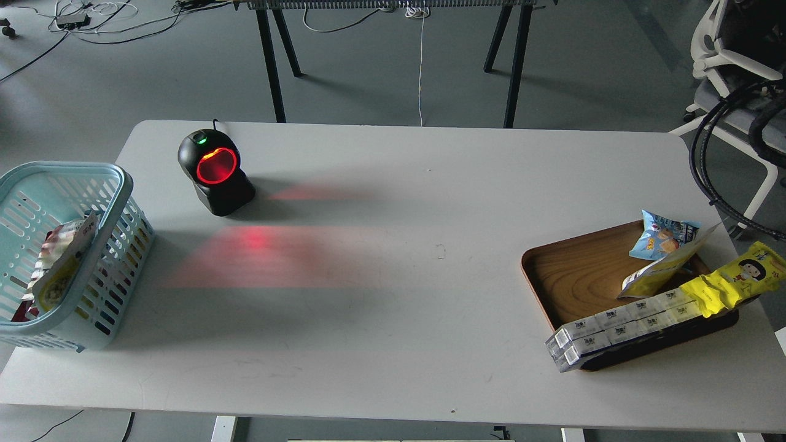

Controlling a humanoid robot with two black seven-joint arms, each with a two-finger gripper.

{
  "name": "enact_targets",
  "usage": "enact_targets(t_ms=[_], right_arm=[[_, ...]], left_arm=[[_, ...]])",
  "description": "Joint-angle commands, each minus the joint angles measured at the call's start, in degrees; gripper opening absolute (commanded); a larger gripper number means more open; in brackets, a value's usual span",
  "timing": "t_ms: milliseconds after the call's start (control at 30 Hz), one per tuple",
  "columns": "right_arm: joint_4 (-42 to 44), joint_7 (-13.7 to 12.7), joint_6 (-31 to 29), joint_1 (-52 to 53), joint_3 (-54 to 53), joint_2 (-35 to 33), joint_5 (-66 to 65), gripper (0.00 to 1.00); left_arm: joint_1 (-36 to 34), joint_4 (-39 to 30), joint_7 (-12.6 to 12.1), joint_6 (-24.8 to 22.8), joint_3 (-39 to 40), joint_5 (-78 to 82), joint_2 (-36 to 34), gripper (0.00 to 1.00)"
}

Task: Scan snack and place in basket

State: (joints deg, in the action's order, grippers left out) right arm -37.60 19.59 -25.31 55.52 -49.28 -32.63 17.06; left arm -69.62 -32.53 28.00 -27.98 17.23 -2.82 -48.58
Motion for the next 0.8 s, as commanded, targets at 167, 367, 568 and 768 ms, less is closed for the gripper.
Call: enact_targets(t_ms=[167,367,568,768], right_arm=[[1.0,-5.0,1.0,0.0,-1.4,0.8,0.1,0.99],[2.2,-4.9,1.2,-0.4,-1.9,1.7,0.1,0.99],[7.2,-6.5,-2.7,-0.7,-2.0,5.1,0.1,0.99],[8.5,-6.1,-2.7,-1.6,-2.4,8.7,0.2,0.99]], left_arm=[[3.2,9.1,-3.7,0.0,6.7,-10.7,14.3,0.99],[3.9,17.7,-5.8,0.0,6.9,-11.2,26.3,0.99],[7.0,19.0,-6.1,0.0,10.5,-11.2,32.9,0.99],[7.9,19.0,-9.6,0.0,11.0,-11.3,36.2,0.99]])
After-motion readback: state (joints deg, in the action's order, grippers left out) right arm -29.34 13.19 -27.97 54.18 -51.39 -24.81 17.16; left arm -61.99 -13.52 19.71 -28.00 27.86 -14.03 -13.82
